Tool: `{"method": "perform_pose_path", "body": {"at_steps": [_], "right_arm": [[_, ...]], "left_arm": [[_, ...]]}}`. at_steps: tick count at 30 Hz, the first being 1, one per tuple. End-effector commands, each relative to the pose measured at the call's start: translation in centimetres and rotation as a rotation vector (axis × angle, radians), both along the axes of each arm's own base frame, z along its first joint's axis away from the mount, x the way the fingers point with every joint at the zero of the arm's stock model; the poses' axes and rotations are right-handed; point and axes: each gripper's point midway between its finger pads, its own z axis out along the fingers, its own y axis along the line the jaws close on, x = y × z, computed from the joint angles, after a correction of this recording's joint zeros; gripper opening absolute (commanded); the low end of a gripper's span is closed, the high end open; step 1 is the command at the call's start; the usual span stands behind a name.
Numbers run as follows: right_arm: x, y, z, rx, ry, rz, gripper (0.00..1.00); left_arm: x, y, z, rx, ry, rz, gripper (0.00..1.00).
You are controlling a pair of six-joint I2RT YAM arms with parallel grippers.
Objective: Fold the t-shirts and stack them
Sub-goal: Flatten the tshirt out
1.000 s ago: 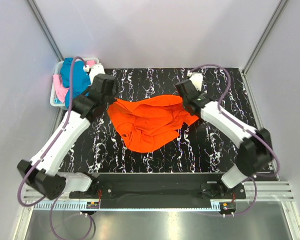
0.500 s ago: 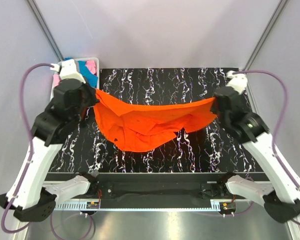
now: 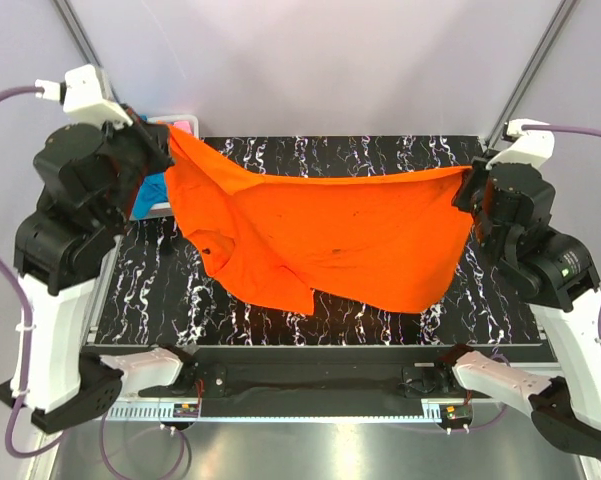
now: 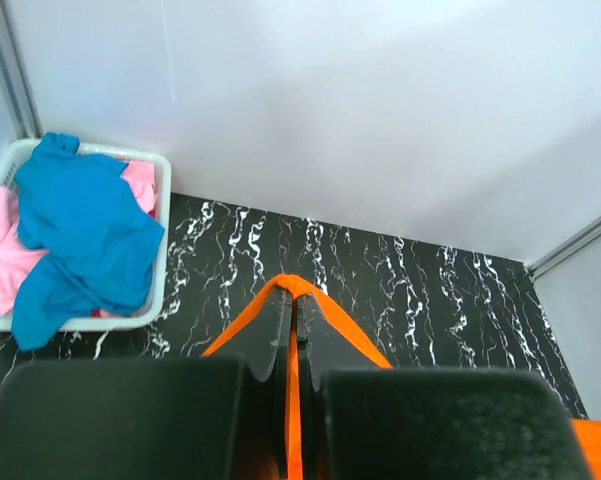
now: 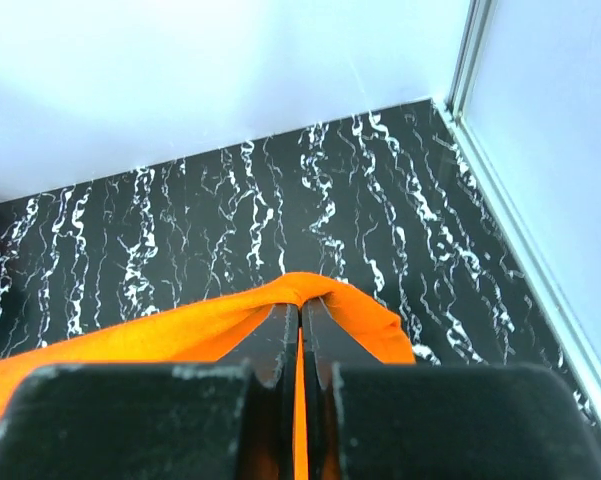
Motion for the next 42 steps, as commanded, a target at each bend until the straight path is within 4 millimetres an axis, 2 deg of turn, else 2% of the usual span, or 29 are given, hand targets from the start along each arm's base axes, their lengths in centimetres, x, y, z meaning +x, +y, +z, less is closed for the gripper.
{"method": "perform_pose_path", "body": {"at_steps": [1, 2, 3, 4, 5, 7, 8, 11, 12, 14, 15, 16, 18, 19, 21, 22, 25, 26, 28, 31, 34, 35, 38, 39, 41, 42], "right_arm": [[0.0, -0.7, 3.2, -0.032, -0.074, -0.017, 0.00], [0.3, -0.4, 3.6, -0.032, -0.089, -0.005, 0.00], [0.8, -0.2, 3.6, -0.055, -0.085, -0.004, 0.00], [1.2, 0.0, 4.2, -0.054, -0.102, -0.002, 0.00], [1.5, 0.1, 4.3, -0.075, -0.099, -0.004, 0.00], [2.5, 0.5, 4.6, -0.094, -0.092, -0.012, 0.00], [2.7, 0.5, 4.8, -0.101, -0.094, -0.016, 0.00], [2.7, 0.7, 5.5, -0.091, -0.110, -0.002, 0.00], [2.2, 0.5, 5.9, -0.080, -0.122, 0.000, 0.00], [1.6, 0.3, 6.0, -0.064, -0.130, 0.011, 0.00], [0.7, -0.1, 6.3, -0.053, -0.142, 0.016, 0.00], [0.4, -0.2, 5.7, -0.057, -0.129, 0.021, 0.00], [-1.0, -0.8, 5.8, -0.034, -0.141, 0.032, 0.00], [-1.5, -1.0, 5.0, -0.042, -0.121, 0.037, 0.00], [-3.2, -1.7, 4.9, -0.013, -0.136, 0.054, 0.00], [-3.7, -1.8, 4.2, -0.014, -0.120, 0.066, 0.00], [-5.8, -2.1, 4.1, 0.022, -0.129, 0.113, 0.00], [-6.1, -1.8, 4.0, 0.034, -0.127, 0.141, 0.00], [-7.0, -1.5, 3.9, 0.043, -0.127, 0.185, 0.00], [-7.3, -1.4, 4.0, 0.046, -0.137, 0.200, 0.00], [-6.7, -1.3, 4.3, 0.046, -0.150, 0.189, 0.00], [-6.3, -1.2, 4.4, 0.039, -0.150, 0.182, 0.00], [-5.0, -1.3, 4.3, 0.030, -0.158, 0.137, 0.00], [-4.1, -0.9, 3.7, 0.013, -0.138, 0.124, 0.00], [-2.8, -0.9, 3.6, -0.012, -0.140, 0.087, 0.00], [-1.7, -0.4, 2.9, -0.034, -0.118, 0.083, 0.00]], "left_arm": [[1.5, -0.9, 1.9, 0.027, -0.040, -0.023, 0.00], [1.4, -0.9, 3.2, 0.025, -0.068, -0.027, 0.00], [1.8, -1.2, 3.5, 0.032, -0.073, -0.033, 0.00], [1.5, -1.0, 5.0, 0.022, -0.110, -0.032, 0.00], [2.8, -1.5, 4.9, 0.042, -0.099, -0.027, 0.00], [3.5, -1.5, 5.6, 0.051, -0.112, -0.009, 0.00], [3.6, -1.4, 6.5, 0.049, -0.134, 0.000, 0.00], [3.3, -1.2, 7.1, 0.036, -0.146, 0.001, 0.00], [2.3, -0.8, 7.5, 0.024, -0.161, -0.002, 0.00], [1.6, -0.8, 6.7, 0.016, -0.143, -0.021, 0.00], [-0.2, 0.0, 7.3, 0.002, -0.172, -0.026, 0.00], [-0.4, -0.1, 6.3, 0.014, -0.151, -0.038, 0.00], [-1.9, 0.9, 6.0, 0.021, -0.159, -0.030, 0.00], [-3.6, 2.1, 5.7, 0.020, -0.172, -0.012, 0.00], [-5.5, 3.6, 5.4, 0.032, -0.188, 0.010, 0.00], [-7.1, 4.7, 5.1, 0.041, -0.204, 0.022, 0.00], [-9.0, 5.8, 4.4, 0.053, -0.210, 0.028, 0.00], [-10.5, 6.6, 4.6, 0.047, -0.236, 0.026, 0.00], [-11.8, 6.6, 4.7, 0.050, -0.265, -0.011, 0.00], [-12.6, 6.7, 5.5, 0.054, -0.299, -0.027, 0.00], [-11.4, 6.3, 6.0, 0.069, -0.293, -0.019, 0.00], [-10.0, 5.6, 5.8, 0.080, -0.274, -0.020, 0.00], [-7.4, 4.8, 5.5, 0.090, -0.239, 0.010, 0.00], [-5.4, 4.3, 5.4, 0.096, -0.219, 0.038, 0.00], [-3.2, 3.5, 5.3, 0.103, -0.205, 0.056, 0.00], [-0.8, 2.4, 4.4, 0.126, -0.164, 0.064, 0.00]]}}
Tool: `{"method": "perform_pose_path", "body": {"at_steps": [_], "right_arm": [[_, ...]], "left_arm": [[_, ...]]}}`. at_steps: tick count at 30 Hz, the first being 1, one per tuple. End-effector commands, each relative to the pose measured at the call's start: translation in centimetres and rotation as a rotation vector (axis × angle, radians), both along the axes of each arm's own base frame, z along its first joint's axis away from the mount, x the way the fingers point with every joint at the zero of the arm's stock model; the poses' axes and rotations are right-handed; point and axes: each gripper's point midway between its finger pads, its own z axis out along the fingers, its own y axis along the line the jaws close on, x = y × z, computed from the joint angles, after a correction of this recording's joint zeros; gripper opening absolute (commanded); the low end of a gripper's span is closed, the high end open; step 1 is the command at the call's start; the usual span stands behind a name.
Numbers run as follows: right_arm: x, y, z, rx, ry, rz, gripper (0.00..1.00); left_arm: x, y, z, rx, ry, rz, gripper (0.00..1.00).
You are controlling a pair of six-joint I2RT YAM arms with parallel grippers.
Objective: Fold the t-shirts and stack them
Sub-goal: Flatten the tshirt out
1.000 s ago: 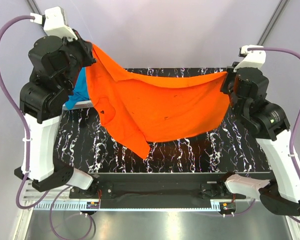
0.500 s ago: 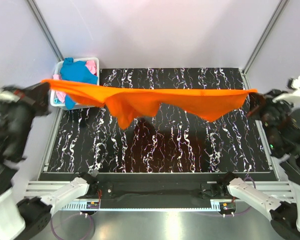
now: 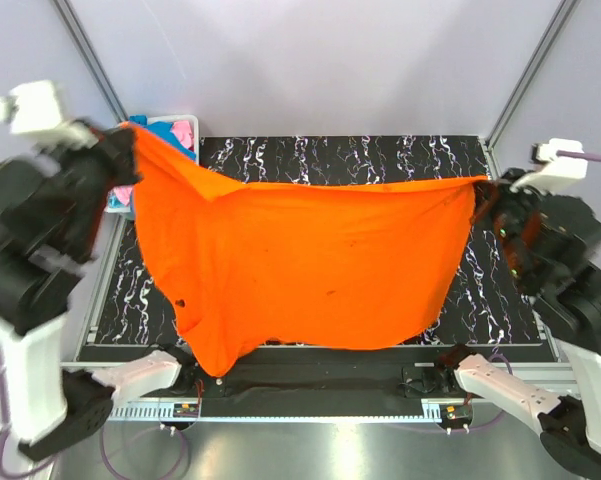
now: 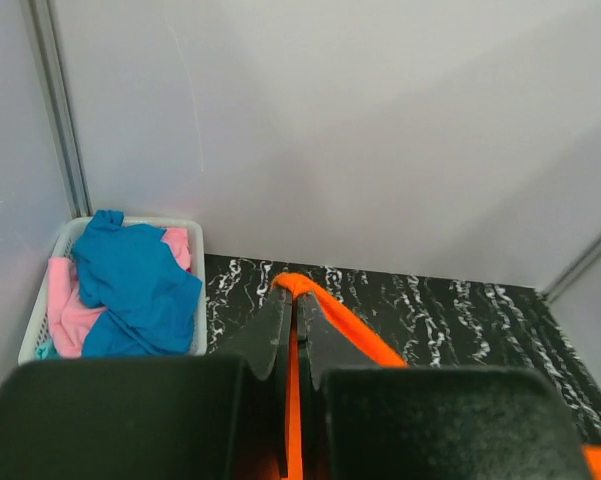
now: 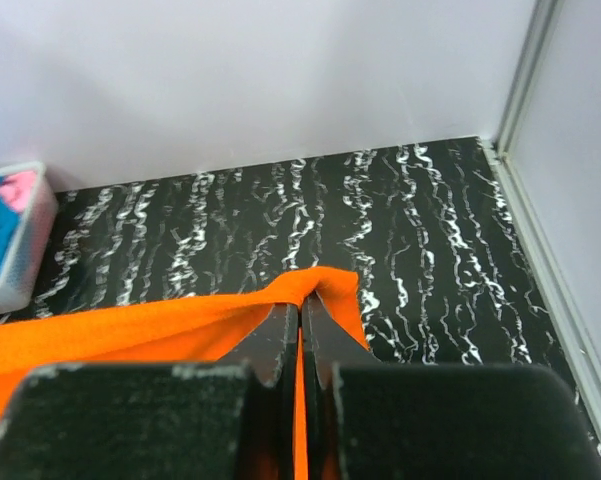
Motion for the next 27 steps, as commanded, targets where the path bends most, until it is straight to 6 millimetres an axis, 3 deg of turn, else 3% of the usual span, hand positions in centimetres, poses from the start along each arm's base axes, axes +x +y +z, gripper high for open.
{"method": "perform_pose_path", "body": {"at_steps": [1, 5, 6, 7, 10, 13, 14, 21, 27], "right_arm": [[3.2, 0.0, 0.5, -0.038, -0.034, -0.097, 0.00], [5.6, 0.8, 0.4, -0.099, -0.021, -0.122, 0.00], [5.6, 0.8, 1.0, -0.098, -0.034, -0.122, 0.00], [5.7, 0.7, 1.3, -0.108, -0.038, -0.126, 0.00], [5.6, 0.7, 2.3, -0.104, -0.055, -0.123, 0.00], [4.8, 0.5, 3.0, -0.084, -0.075, -0.110, 0.00], [4.4, 0.3, 3.2, -0.078, -0.080, -0.109, 0.00], [1.5, -0.5, 2.8, -0.039, -0.080, -0.059, 0.00], [-0.7, -1.0, 2.7, -0.016, -0.089, -0.009, 0.00]], "left_arm": [[5.9, -1.4, 0.6, 0.028, 0.010, 0.089, 0.00], [9.6, -3.1, 0.9, 0.050, 0.029, 0.104, 0.00], [9.6, -2.8, 1.9, 0.041, 0.009, 0.117, 0.00], [10.3, -3.1, 1.8, 0.053, 0.016, 0.121, 0.00], [10.0, -2.7, 2.5, 0.050, 0.000, 0.134, 0.00], [8.7, -1.8, 2.3, 0.044, -0.003, 0.145, 0.00], [7.3, -1.0, 2.7, 0.028, -0.020, 0.152, 0.00], [2.9, 1.5, 0.5, 0.021, -0.012, 0.166, 0.00], [0.7, 2.2, -0.4, 0.016, -0.010, 0.137, 0.00]]}}
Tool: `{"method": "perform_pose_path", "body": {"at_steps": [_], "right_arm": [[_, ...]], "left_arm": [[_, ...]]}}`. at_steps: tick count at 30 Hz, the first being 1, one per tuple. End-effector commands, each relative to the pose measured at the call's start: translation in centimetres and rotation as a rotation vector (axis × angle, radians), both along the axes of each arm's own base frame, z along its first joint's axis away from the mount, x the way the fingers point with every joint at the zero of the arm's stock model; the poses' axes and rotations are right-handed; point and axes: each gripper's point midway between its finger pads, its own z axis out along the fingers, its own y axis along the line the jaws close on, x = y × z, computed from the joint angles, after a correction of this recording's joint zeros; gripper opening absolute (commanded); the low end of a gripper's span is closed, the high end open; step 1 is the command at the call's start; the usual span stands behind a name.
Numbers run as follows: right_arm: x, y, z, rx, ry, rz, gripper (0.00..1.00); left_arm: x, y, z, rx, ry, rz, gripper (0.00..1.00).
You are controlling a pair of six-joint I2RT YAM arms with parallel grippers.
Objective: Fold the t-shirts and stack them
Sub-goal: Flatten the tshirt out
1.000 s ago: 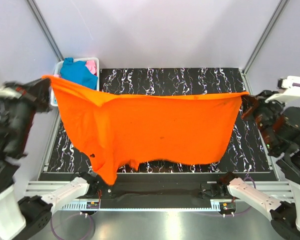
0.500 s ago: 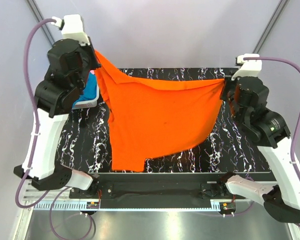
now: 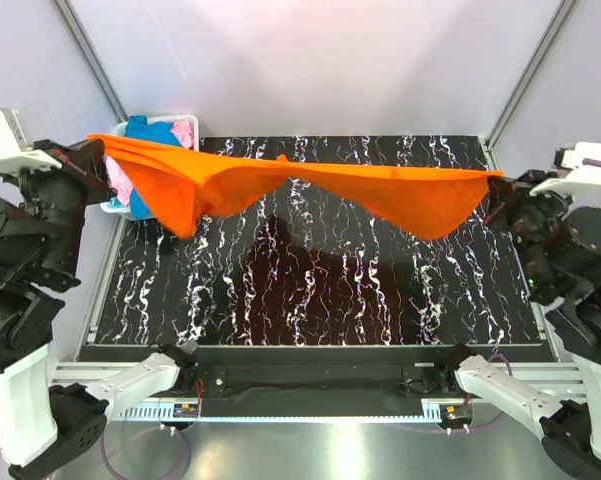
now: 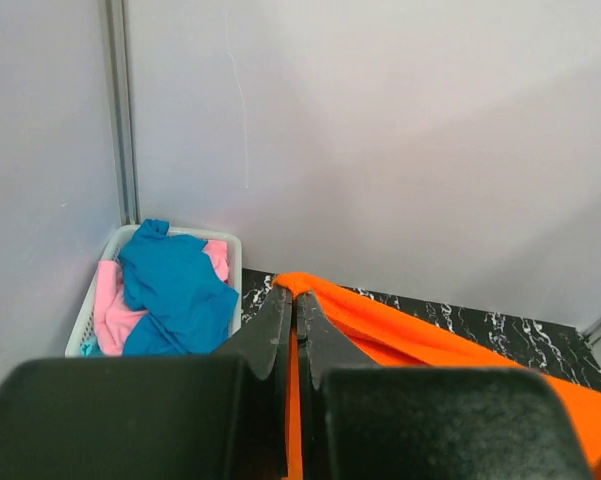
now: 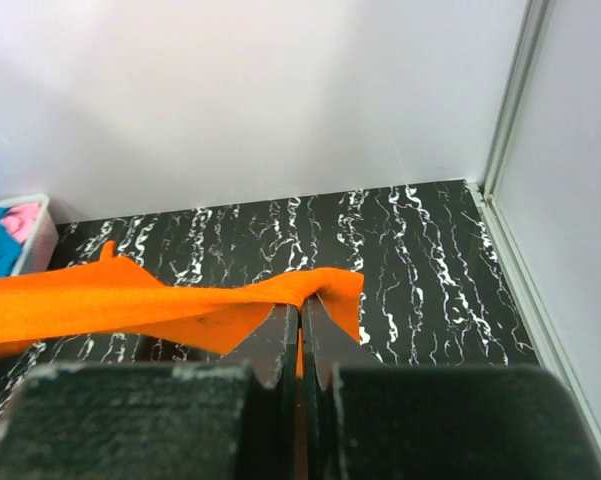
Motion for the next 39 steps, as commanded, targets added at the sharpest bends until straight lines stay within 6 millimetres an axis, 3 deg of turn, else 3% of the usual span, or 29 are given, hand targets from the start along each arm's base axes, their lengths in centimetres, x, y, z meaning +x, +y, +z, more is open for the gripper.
{"method": "perform_pose_path", "body": {"at_steps": [1, 7, 10, 11, 12, 14, 15, 16, 17, 18, 19, 20, 21, 22, 23, 24, 25, 27, 28, 29, 30, 31, 33, 34, 36, 37, 38, 39], "right_arm": [[-1.2, -0.3, 0.5, 0.012, -0.012, 0.022, 0.00], [-1.3, -0.1, 1.6, 0.020, -0.046, 0.044, 0.00], [0.1, 0.0, 1.7, 0.020, -0.071, 0.002, 0.00], [1.6, 0.5, 0.4, -0.004, -0.041, -0.022, 0.00], [2.7, 0.1, 0.5, -0.002, -0.056, -0.081, 0.00], [6.2, 1.3, -2.5, -0.052, 0.022, -0.142, 0.00], [7.7, 1.7, -3.1, -0.052, 0.023, -0.162, 0.00], [9.5, 1.4, -4.4, -0.022, 0.050, -0.183, 0.00], [12.3, 2.0, -7.2, -0.019, 0.109, -0.189, 0.00], [14.0, 2.5, -8.9, 0.006, 0.139, -0.163, 0.00], [16.6, 1.0, -11.9, 0.035, 0.200, -0.225, 0.00], [18.0, 0.5, -14.2, 0.046, 0.241, -0.250, 0.00], [19.7, 0.1, -15.4, 0.076, 0.261, -0.249, 0.00], [21.0, -0.5, -16.8, 0.115, 0.289, -0.277, 0.00], [23.3, -2.0, -19.7, 0.118, 0.350, -0.325, 0.00], [24.7, -2.1, -20.6, 0.131, 0.367, -0.311, 0.00], [26.6, -3.1, -24.1, 0.127, 0.436, -0.336, 0.00], [29.5, -3.4, -24.8, 0.131, 0.442, -0.317, 0.00], [31.0, -3.6, -28.0, 0.118, 0.501, -0.322, 0.00], [32.8, -4.2, -27.5, 0.130, 0.474, -0.310, 0.00], [33.9, -4.1, -28.5, 0.142, 0.482, -0.283, 0.00], [35.2, -4.2, -31.3, 0.149, 0.522, -0.261, 0.00], [37.6, -3.9, -30.8, 0.180, 0.491, -0.192, 0.00], [38.4, -3.7, -32.3, 0.177, 0.509, -0.174, 0.00], [39.9, -3.0, -31.8, 0.159, 0.494, -0.120, 0.05], [40.4, -2.7, -32.7, 0.156, 0.511, -0.103, 0.15], [40.8, -2.7, -31.8, 0.155, 0.500, -0.095, 0.26], [40.9, -2.7, -31.6, 0.153, 0.497, -0.094, 0.33]], "left_arm": [[0.0, 0.3, -0.2, -0.004, -0.003, 0.013, 0.00], [-0.4, -0.2, 1.5, -0.006, -0.042, -0.024, 0.00], [1.8, -0.3, 2.2, 0.010, -0.023, 0.032, 0.00], [3.7, -0.3, 2.1, 0.016, 0.005, 0.094, 0.00], [5.2, -0.6, 1.8, 0.031, 0.028, 0.124, 0.00], [7.7, -0.8, 1.7, 0.035, 0.055, 0.195, 0.00], [12.0, -2.7, -0.6, 0.075, 0.130, 0.210, 0.00], [13.7, -3.5, -1.5, 0.079, 0.158, 0.213, 0.00], [15.7, -4.6, -2.5, 0.074, 0.182, 0.208, 0.00], [19.3, -6.1, -5.7, 0.068, 0.253, 0.206, 0.00], [21.2, -6.9, -7.9, 0.067, 0.304, 0.211, 0.00], [22.8, -7.4, -9.7, 0.060, 0.340, 0.216, 0.00], [26.2, -8.0, -14.1, 0.043, 0.424, 0.243, 0.00], [27.5, -8.0, -16.9, 0.045, 0.484, 0.260, 0.00], [28.8, -8.6, -18.9, 0.021, 0.531, 0.226, 0.00], [30.5, -7.9, -21.8, -0.032, 0.582, 0.248, 0.00], [32.4, -8.3, -26.0, -0.030, 0.657, 0.247, 0.00], [34.6, -8.4, -29.6, -0.060, 0.711, 0.235, 0.00], [36.1, -8.7, -33.8, -0.045, 0.774, 0.235, 0.00], [37.1, -8.9, -34.3, -0.065, 0.772, 0.218, 0.00], [37.9, -8.7, -35.3, -0.080, 0.778, 0.224, 0.00], [38.9, -8.8, -36.5, -0.083, 0.770, 0.225, 0.00], [40.2, -8.6, -38.7, -0.085, 0.781, 0.217, 0.00], [41.3, -8.7, -38.4, -0.092, 0.736, 0.212, 0.00], [42.1, -8.9, -39.2, -0.078, 0.723, 0.175, 0.02], [42.8, -9.2, -38.8, -0.085, 0.686, 0.160, 0.11], [42.9, -9.4, -38.5, -0.082, 0.676, 0.151, 0.43], [43.1, -9.3, -38.2, -0.063, 0.662, 0.139, 0.65]]}}
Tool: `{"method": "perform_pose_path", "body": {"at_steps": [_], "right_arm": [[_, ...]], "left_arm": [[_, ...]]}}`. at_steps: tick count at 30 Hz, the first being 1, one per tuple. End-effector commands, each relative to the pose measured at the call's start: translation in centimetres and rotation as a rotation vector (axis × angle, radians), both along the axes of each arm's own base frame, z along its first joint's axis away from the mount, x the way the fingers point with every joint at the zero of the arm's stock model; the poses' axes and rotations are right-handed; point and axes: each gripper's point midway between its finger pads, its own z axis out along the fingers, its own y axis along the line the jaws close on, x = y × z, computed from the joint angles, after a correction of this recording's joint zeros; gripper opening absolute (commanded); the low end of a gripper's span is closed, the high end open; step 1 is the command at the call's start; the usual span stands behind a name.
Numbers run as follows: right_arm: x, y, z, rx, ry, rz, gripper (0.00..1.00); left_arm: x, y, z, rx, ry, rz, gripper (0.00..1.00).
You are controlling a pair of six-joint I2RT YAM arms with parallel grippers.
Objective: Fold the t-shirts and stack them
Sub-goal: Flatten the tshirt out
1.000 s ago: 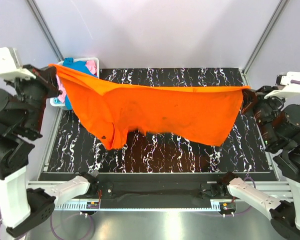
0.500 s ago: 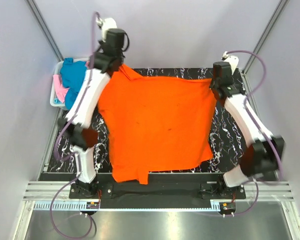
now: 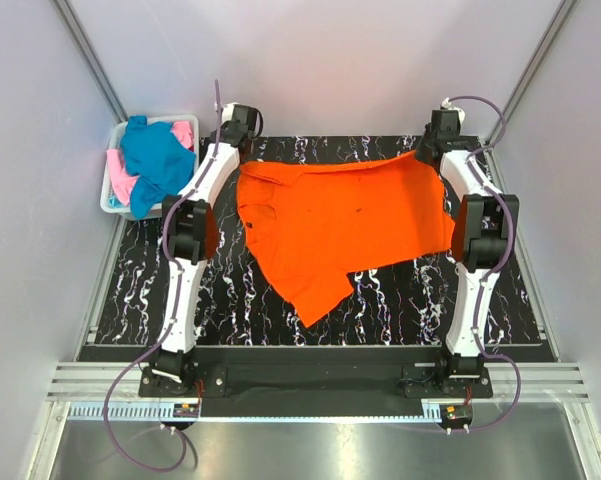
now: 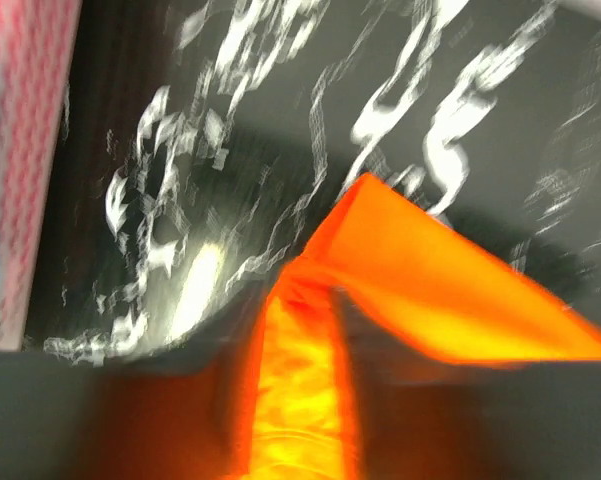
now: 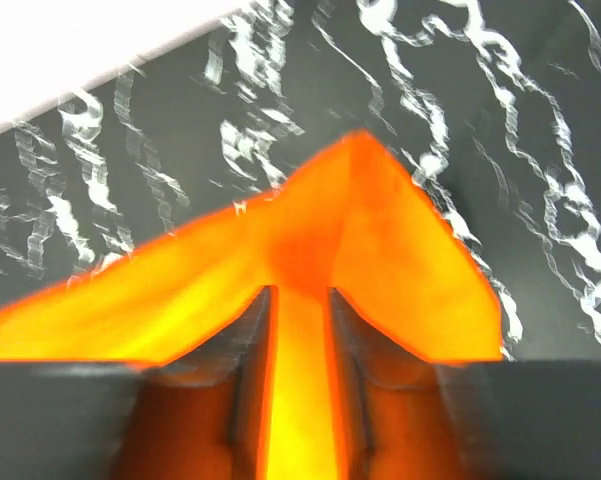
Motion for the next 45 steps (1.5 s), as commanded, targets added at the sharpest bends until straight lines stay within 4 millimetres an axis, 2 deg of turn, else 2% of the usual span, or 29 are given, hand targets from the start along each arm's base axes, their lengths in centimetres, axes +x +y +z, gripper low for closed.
{"method": "perform_pose_path", "body": {"at_steps": [1, 2, 3, 5, 6, 7, 9, 10, 11, 14, 15, 16, 17, 18, 19, 20, 21, 22, 23, 24, 25, 26, 28, 29, 32, 35, 38, 43, 45], "right_arm": [[2.5, 1.5, 6.2, 0.024, -0.156, 0.089, 0.43], [2.5, 1.5, 6.5, 0.022, -0.162, 0.090, 0.49], [2.5, 1.5, 6.8, 0.019, -0.166, 0.100, 0.55], [2.3, 1.4, 7.9, 0.011, -0.184, 0.095, 0.57], [2.1, 1.3, 8.2, 0.005, -0.186, 0.093, 0.57], [1.8, 1.3, 9.2, 0.004, -0.200, 0.094, 0.57], [1.0, 1.6, 8.8, 0.021, -0.183, 0.102, 0.57], [0.4, 1.7, 9.7, 0.025, -0.191, 0.106, 0.57], [-0.6, 1.6, 8.5, 0.031, -0.154, 0.099, 0.57], [-3.6, 1.3, 6.6, 0.052, -0.066, 0.050, 0.56], [-4.4, 1.0, 6.0, 0.056, -0.041, 0.020, 0.56], [-6.1, 0.8, 4.6, 0.058, 0.004, 0.004, 0.56], [-7.2, 0.6, 3.9, 0.054, 0.038, -0.014, 0.55], [-8.1, 0.5, 3.4, 0.060, 0.058, -0.030, 0.54], [-9.2, 0.3, 3.9, 0.058, 0.055, -0.044, 0.54], [-10.9, 0.1, 2.0, 0.052, 0.106, -0.054, 0.54], [-11.8, 0.0, 1.7, 0.047, 0.115, -0.062, 0.54], [-13.2, 0.0, 1.1, 0.046, 0.136, -0.063, 0.54], [-13.9, 0.0, 0.8, 0.046, 0.147, -0.061, 0.54], [-14.4, 0.1, 0.5, 0.049, 0.158, -0.059, 0.54], [-14.9, 0.2, 0.6, 0.056, 0.158, -0.054, 0.53], [-15.7, 0.4, -0.3, 0.064, 0.181, -0.049, 0.53], [-16.3, 0.9, -0.6, 0.083, 0.190, -0.031, 0.52], [-16.5, 1.0, -0.8, 0.090, 0.194, -0.027, 0.52], [-16.4, 1.6, -0.8, 0.110, 0.200, 0.002, 0.49], [-16.1, 2.1, -1.0, 0.113, 0.206, 0.041, 0.48], [-15.9, 2.5, -2.2, 0.129, 0.249, 0.063, 0.49], [-15.4, 2.8, -5.2, 0.136, 0.328, 0.075, 0.50], [-15.2, 3.2, -5.8, 0.160, 0.344, 0.091, 0.50]], "left_arm": [[3.7, -1.6, 9.3, -0.068, -0.304, -0.053, 0.84], [3.8, -1.7, 9.7, -0.066, -0.321, -0.061, 0.95], [3.8, -1.4, 11.1, -0.056, -0.350, -0.064, 0.99], [3.7, -1.0, 11.7, -0.046, -0.368, -0.047, 0.99], [3.4, -0.9, 13.0, -0.050, -0.391, -0.041, 0.99], [3.2, -0.8, 13.5, -0.055, -0.398, -0.037, 0.99], [2.3, -1.4, 13.2, -0.077, -0.376, -0.065, 0.99], [1.4, -1.8, 14.7, -0.090, -0.387, -0.081, 0.99], [0.4, -2.6, 13.4, -0.093, -0.346, -0.103, 0.99], [-3.2, -4.3, 12.4, -0.126, -0.256, -0.152, 0.99], [-4.6, -5.8, 12.1, -0.156, -0.230, -0.177, 0.99], [-6.2, -6.4, 9.9, -0.166, -0.165, -0.196, 0.99], [-7.9, -8.0, 11.0, -0.233, -0.170, -0.206, 0.99], [-9.1, -8.6, 10.4, -0.271, -0.144, -0.214, 0.99], [-10.9, -9.1, 8.0, -0.301, -0.073, -0.222, 0.99], [-12.5, -10.5, 8.7, -0.377, -0.059, -0.260, 0.99], [-13.5, -11.4, 8.1, -0.448, -0.031, -0.251, 0.99], [-15.3, -11.8, 6.1, -0.480, 0.029, -0.250, 0.98], [-17.2, -14.2, 5.7, -0.562, 0.074, -0.310, 0.97], [-18.0, -15.4, 6.4, -0.619, 0.057, -0.334, 0.96], [-19.6, -16.0, 4.7, -0.629, 0.105, -0.343, 0.95], [-21.1, -17.9, 4.4, -0.634, 0.119, -0.378, 0.95], [-22.7, -19.7, 3.5, -0.626, 0.146, -0.421, 0.95], [-24.2, -21.3, 3.0, -0.624, 0.173, -0.453, 0.94], [-26.3, -23.5, 1.5, -0.602, 0.217, -0.498, 0.93], [-27.2, -24.3, 0.6, -0.591, 0.243, -0.504, 0.92], [-27.7, -24.1, -0.4, -0.558, 0.261, -0.485, 0.89], [-28.0, -22.4, -1.9, -0.465, 0.284, -0.440, 0.88], [-28.3, -21.6, -2.9, -0.412, 0.304, -0.423, 0.88]]}}
